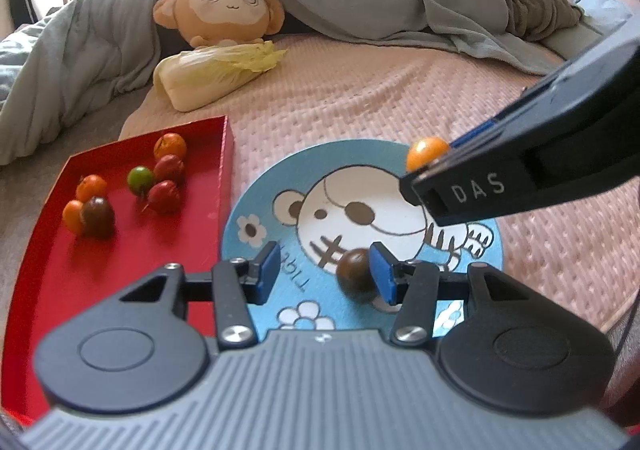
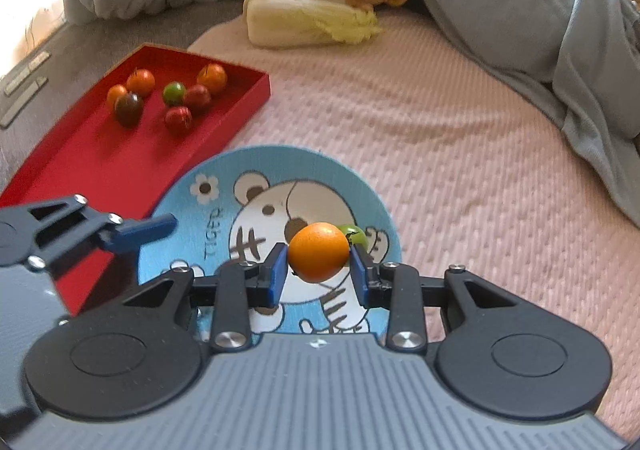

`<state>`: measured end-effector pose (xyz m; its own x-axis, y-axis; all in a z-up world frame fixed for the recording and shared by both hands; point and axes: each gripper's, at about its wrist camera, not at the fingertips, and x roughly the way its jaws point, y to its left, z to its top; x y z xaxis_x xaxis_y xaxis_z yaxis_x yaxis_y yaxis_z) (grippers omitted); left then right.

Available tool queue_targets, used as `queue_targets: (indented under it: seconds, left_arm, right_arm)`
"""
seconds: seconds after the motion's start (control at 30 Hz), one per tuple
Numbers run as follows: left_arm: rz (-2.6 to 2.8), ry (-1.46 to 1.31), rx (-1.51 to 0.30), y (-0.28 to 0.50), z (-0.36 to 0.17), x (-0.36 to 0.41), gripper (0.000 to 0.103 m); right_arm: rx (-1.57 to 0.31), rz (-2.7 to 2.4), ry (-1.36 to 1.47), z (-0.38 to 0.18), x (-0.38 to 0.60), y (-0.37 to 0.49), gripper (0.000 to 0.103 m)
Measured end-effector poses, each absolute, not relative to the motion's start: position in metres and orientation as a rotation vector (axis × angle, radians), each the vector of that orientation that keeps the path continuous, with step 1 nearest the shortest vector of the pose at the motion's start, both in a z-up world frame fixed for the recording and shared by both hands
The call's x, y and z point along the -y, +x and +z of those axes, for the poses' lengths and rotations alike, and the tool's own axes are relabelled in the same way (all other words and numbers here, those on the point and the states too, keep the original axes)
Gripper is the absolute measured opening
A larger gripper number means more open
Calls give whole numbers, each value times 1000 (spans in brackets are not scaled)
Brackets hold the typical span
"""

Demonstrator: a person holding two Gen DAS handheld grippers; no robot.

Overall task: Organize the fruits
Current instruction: 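Carry the dark tomato in the left gripper and orange tomato in the right to the tiger plate, then open the left gripper over the plate while the right gripper releases the orange tomato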

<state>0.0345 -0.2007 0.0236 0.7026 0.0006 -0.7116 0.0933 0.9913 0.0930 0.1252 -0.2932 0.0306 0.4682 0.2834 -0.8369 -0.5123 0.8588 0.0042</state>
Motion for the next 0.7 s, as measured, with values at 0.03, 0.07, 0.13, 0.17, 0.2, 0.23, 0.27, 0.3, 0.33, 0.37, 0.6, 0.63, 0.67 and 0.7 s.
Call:
queue_targets:
  seconds: [0.03,0.07,0.13,0.17,0.2,0.23,0.27,0.3,0.33,0.37,0.6,0.63,0.67,0.7]
  left_arm:
    - [-51,121,-790,32,24,198,52]
    - [-44,117,-791,27,24,192,52]
    - [-37,110,-793,24,23,187,52]
    - [-33,102,-796,21,22,183,52]
    - [-29,97,-802,20,20,180,52]
    - [-26,94,-810,19,19,178,52]
    - [-23,91,-815,17,17,176,52]
    - [-22,90,-817,17,16,175,52]
    - [-20,91,-820,16,15,174,52]
    - [-17,93,-822,15,15,174,52]
    - [-14,80,-827,15,16,173,52]
    - [-14,79,-826,15,16,172,52]
    - [-13,77,-825,15,16,172,52]
    - [-12,75,-826,14,16,171,52]
  right_arm:
    - [-977,498,-269,28,292,126,39]
    - [-985,501,-277,26,291,126,39]
    - [-998,506,-290,23,288,126,39]
    - [-1003,508,-295,21,287,126,39]
    - [-1008,509,-302,20,286,126,39]
    - [-1013,510,-308,19,284,127,39]
    - [-1017,508,-313,18,283,127,39]
    - [-1021,507,-317,17,282,127,39]
    - [-1024,509,-318,16,281,127,39]
    - [-1025,510,-317,15,280,128,39]
    - [-1013,490,-300,17,281,132,39]
    - [-1007,490,-292,19,282,132,39]
    - [-1002,492,-281,21,283,132,40]
    - [-999,493,-275,23,283,132,40]
